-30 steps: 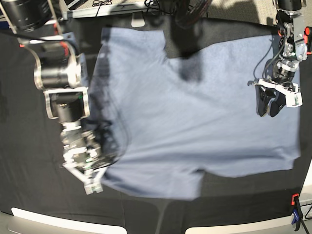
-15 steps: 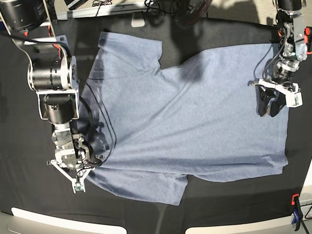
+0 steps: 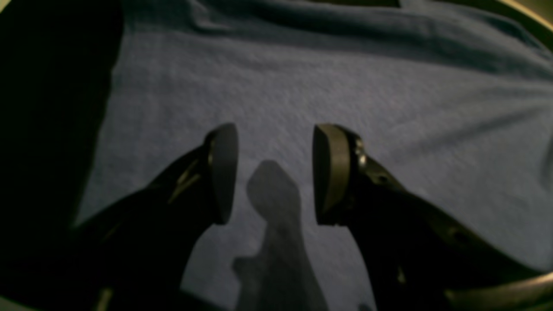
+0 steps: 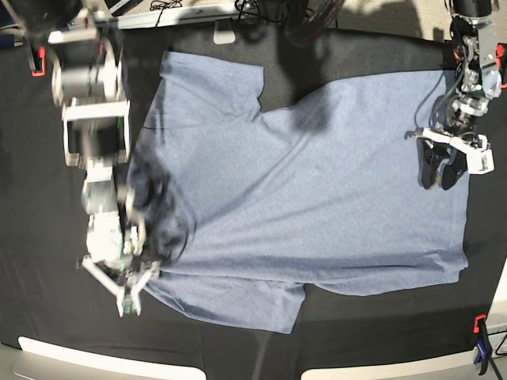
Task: Layout the t-shirt on the table in an organized manner, then fold the t-shirt properly
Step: 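Move the right gripper to the sleeve and grasp its edge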
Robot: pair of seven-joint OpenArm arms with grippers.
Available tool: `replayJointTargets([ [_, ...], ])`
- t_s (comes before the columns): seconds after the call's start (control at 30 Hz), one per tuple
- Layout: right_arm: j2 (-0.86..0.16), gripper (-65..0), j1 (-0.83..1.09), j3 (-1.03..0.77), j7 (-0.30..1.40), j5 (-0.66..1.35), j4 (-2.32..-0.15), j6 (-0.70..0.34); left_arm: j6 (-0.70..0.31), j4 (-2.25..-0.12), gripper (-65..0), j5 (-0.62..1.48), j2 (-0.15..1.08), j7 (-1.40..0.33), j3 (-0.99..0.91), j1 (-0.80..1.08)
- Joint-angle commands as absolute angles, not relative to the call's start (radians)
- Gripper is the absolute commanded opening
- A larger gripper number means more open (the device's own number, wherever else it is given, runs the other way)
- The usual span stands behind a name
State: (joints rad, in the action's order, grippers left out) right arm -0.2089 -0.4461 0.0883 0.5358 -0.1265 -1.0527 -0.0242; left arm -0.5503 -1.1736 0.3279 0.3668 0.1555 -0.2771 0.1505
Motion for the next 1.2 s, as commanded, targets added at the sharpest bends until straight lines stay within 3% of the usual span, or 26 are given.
replayJointTargets([
  [0.0, -0.216, -37.7, -0.446, 0.084, 0.518, -0.127, -1.124, -0.019, -0.575, -1.201, -38.7, 0.342, 0.383, 0.184, -0.283, 0.154],
  [0.17, -0.213, -37.7, -0.247, 0.054, 0.556, -0.112, -1.385, -0.019, -0.581, -1.256, -38.7, 0.342, 0.382, 0.196, -0.34, 0.229],
  [0.43, -0.213, -40.1, -0.017, -0.11, 0.69, 0.127, -1.634, -0.019, -0.582, -1.303, -38.7, 0.342, 0.383, 0.195, -0.491, 0.366],
  [0.53, -0.213, -40.0, 0.02, -0.179, 0.76, 0.196, -1.649, -0.032, -0.582, -1.303, -38.7, 0.342, 0.383, 0.194, -0.496, 0.409],
  [0.77, -0.208, -40.0, 0.042, -0.269, 0.853, 0.327, -1.647, -0.229, -0.58, -1.303, -38.7, 0.343, 0.382, 0.192, -0.496, 0.478],
  [0.93, -0.178, -40.0, 0.042, -0.268, 0.946, 0.363, -1.619, -0.23, -0.581, -1.303, -38.7, 0.342, 0.382, 0.191, -0.496, 0.479],
  [1.17, -0.099, -40.0, 0.042, -0.268, 0.944, 0.363, -1.576, -0.234, -0.581, -1.303, -38.7, 0.342, 0.382, 0.168, -0.496, 0.485],
])
